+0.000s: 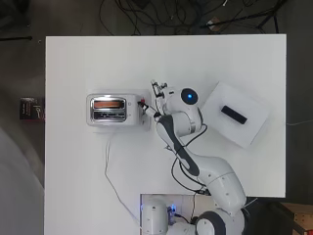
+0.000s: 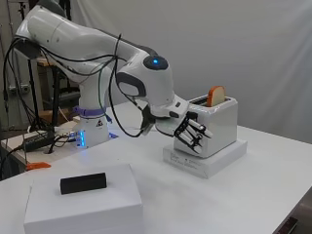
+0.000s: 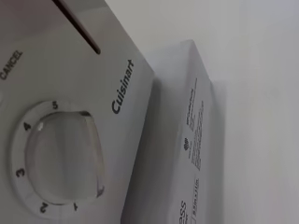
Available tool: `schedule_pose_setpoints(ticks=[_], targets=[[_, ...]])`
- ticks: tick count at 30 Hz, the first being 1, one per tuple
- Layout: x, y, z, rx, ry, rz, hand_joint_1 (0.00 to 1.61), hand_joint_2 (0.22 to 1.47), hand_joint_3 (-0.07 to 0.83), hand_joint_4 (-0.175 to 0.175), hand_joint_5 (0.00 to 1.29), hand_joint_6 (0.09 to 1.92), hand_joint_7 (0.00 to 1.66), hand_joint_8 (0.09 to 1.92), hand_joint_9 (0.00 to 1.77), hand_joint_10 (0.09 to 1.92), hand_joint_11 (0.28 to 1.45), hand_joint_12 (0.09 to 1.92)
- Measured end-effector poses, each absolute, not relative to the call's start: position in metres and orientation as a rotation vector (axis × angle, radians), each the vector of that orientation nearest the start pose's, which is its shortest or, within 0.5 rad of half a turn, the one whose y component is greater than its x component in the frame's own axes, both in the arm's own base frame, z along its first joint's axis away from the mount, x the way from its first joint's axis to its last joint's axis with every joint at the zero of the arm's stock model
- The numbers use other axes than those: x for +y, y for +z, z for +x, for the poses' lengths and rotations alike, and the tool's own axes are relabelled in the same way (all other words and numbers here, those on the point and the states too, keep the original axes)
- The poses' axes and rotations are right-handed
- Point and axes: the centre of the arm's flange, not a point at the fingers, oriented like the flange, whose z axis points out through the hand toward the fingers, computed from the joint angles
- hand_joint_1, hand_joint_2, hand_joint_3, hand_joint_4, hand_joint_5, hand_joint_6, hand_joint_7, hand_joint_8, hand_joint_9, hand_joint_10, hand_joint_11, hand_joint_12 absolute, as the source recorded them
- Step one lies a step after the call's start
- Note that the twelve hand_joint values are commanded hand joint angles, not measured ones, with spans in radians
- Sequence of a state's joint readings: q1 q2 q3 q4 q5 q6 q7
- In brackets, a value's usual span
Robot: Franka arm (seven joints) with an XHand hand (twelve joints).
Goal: Teleoperate dual arm-hand system to toast a bread
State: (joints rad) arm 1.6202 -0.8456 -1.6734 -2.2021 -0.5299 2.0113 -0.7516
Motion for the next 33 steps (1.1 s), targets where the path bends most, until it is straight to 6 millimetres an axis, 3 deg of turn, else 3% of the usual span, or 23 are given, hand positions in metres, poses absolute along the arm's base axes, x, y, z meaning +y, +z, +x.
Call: schedule_pose_setpoints(ticks=[10,14,19,22,25,27,29,33], targets=[[-0.059,0.24,0.52,-1.24,0.063,-2.321,0.13,1.01,0.013,-0.079,0.2,0.09,0.66,0.09,0.78,0.09,0.51,0.09],[-0.059,0.229,0.524,-1.194,0.095,-2.316,0.11,1.02,0.009,-0.08,0.19,0.09,0.64,0.09,0.76,0.09,0.5,0.09],[-0.042,0.208,0.536,-1.177,0.185,-2.308,0.11,1.01,0.002,-0.089,0.18,0.09,0.69,0.09,0.84,0.09,0.54,0.09],[-0.037,0.204,0.541,-1.182,0.233,-2.313,0.14,1.01,0.0,-0.102,0.18,0.09,0.79,0.09,0.98,0.09,0.63,0.09],[-0.036,0.204,0.543,-1.202,0.264,-2.331,0.15,1.0,-0.001,-0.101,0.18,0.09,0.82,0.09,0.97,0.09,0.63,0.09],[-0.033,0.211,0.545,-1.243,0.249,-2.344,0.15,1.02,0.005,-0.096,0.18,0.09,0.79,0.09,0.93,0.09,0.59,0.09],[-0.029,0.236,0.548,-1.28,0.197,-2.349,0.14,1.04,0.007,-0.1,0.2,0.09,0.8,0.09,0.94,0.09,0.59,0.09],[-0.01,0.334,0.552,-1.457,0.044,-2.394,0.02,1.05,0.002,-0.106,0.25,0.09,0.65,0.09,0.79,0.09,0.53,0.09]])
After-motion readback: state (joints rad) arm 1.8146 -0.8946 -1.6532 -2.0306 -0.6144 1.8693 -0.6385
